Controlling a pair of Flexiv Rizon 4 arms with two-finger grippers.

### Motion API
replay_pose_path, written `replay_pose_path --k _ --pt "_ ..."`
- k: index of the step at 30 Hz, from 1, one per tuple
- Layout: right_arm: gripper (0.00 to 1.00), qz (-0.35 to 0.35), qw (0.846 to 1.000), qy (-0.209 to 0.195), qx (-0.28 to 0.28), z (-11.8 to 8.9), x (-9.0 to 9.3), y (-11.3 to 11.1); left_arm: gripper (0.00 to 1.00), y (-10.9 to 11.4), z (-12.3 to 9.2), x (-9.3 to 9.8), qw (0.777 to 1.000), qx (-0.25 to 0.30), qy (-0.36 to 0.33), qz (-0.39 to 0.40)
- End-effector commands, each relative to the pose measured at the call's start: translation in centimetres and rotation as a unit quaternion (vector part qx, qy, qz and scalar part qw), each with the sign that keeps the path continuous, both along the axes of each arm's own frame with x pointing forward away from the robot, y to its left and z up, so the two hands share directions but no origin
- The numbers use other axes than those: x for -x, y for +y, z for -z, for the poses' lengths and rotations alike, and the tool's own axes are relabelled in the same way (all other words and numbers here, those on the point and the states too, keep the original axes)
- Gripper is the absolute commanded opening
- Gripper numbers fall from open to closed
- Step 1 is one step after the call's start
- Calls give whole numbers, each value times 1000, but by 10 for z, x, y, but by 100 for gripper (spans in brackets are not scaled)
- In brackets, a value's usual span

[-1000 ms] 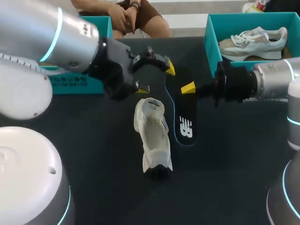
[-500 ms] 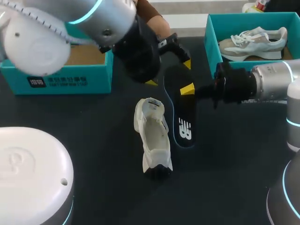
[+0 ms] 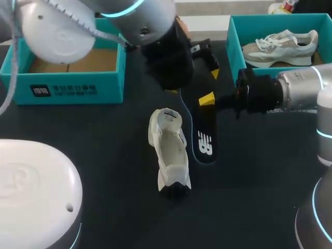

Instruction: Take the shoe out of the shoebox, open the shoe tongue, remove and reinsert the insole, then place the shoe into the shoebox

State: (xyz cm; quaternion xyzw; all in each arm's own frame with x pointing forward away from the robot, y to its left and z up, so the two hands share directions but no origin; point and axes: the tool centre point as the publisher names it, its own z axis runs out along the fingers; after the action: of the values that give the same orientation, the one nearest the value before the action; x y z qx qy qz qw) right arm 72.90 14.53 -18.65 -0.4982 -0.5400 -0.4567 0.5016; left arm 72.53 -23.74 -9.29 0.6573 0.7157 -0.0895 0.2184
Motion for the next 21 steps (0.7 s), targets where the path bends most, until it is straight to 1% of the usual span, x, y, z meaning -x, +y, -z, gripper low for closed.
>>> replay_pose_path --k 1,4,14,17,21 --pt "0 3 1000 -3 -2 1 2 3 100 -25 2 -14 996 -88 19 -20" --pt "0 6 1000 -5 -4 3 3 3 100 -28 4 -17 994 -108 16 -14" --pt "0 9 1000 -11 -8 4 2 6 100 -31 6 -23 991 -130 32 4" --pt "0 9 1000 -12 -6 4 1 5 100 -30 3 -19 991 -132 31 6" --pt "0 8 1000 -12 -5 5 0 4 100 -29 4 -13 990 -134 32 13"
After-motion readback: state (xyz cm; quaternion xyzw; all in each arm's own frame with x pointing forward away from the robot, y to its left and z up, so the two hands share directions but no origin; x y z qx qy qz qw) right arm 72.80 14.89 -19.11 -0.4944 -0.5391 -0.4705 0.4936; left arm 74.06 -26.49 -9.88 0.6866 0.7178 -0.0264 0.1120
